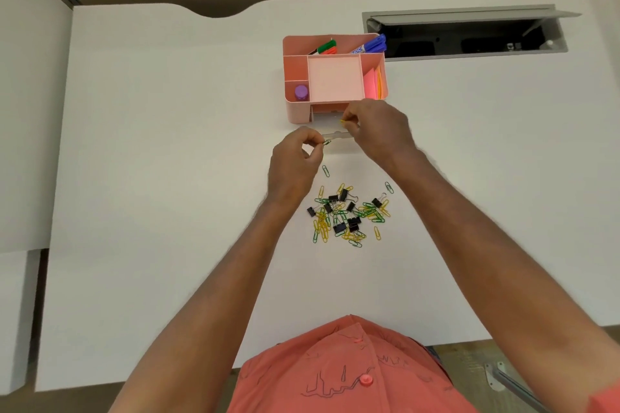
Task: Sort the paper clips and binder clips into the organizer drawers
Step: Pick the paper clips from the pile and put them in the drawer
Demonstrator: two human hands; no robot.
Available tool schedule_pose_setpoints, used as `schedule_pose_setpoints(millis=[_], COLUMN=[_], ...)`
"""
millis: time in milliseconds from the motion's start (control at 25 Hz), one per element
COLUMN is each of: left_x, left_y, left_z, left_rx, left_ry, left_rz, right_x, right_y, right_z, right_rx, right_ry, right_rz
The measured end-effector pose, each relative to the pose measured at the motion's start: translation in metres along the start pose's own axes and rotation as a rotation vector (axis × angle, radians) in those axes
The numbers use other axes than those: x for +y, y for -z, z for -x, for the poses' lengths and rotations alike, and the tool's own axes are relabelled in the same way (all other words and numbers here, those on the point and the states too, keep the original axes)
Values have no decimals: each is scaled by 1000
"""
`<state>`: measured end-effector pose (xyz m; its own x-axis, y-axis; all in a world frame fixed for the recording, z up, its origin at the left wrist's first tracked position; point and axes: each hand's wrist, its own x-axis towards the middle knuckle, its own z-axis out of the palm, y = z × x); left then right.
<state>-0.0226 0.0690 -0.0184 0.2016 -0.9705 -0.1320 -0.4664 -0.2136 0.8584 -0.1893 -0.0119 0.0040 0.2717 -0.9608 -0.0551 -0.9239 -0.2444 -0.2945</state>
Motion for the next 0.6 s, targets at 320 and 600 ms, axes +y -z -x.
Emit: schedule_pose_setpoints(millis=[320, 600], left_x=[26, 12], left_y=[-14, -10], left_z=[-49, -45], left_rx=[-19, -18], left_ry=[-167, -195], left_rz=[-301, -254], right_x=[10, 9], right_y=[-7, -14], right_z=[14, 22], right_rx=[-2, -9], right_ry=[-49, -118], right_rz=[-260, -426])
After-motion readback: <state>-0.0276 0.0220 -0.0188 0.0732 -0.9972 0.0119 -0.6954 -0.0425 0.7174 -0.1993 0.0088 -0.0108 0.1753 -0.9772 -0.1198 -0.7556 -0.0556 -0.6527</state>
